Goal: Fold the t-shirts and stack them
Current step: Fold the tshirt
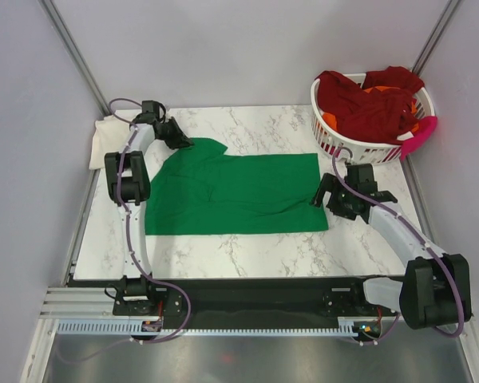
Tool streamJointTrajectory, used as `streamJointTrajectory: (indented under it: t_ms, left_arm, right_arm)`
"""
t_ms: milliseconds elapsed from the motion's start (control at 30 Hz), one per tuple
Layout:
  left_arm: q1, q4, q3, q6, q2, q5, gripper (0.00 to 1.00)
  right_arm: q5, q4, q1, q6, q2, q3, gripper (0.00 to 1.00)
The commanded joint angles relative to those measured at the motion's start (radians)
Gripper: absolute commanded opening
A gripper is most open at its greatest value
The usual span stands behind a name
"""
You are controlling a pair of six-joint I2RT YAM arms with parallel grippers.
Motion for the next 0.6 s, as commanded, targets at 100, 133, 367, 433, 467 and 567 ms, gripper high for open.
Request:
streamJointTrajectory:
  t_ms: [100,133,367,433,467,567]
  left_arm:
    - [0.060,-0.012,-0.231,0.041,-0.310,-0.137,0.02]
    - [0.066,-0.012,-0.253,0.046,-0.333,-0.144,0.02]
    - [0.120,-0.093,-0.343,0.086,-0.440,-0.174,0.02]
    - [0.140,-0.116,-0.360,0.112,-0.468,-0.200,0.02]
    - [0.146,-0.133,-0.368,0.115,-0.477,-0.210,0.02]
    - [0.174,-0.148,-0.397,0.138,-0.507,-0.214,0.02]
  right_arm:
    - [0.084,0.030,0.059,0.033,0.064,0.258,0.98]
    - [0.103,0.034,0.084,0.029,0.094,0.314,0.98]
    - [0.224,0.024,0.159,-0.002,0.410,0.612,0.98]
    - [0.233,0.024,0.177,-0.005,0.503,0.704,0.98]
    - [0.238,0.017,0.184,-0.008,0.536,0.735,0.98]
    - [0.256,-0.002,0.197,-0.008,0.648,0.847,0.98]
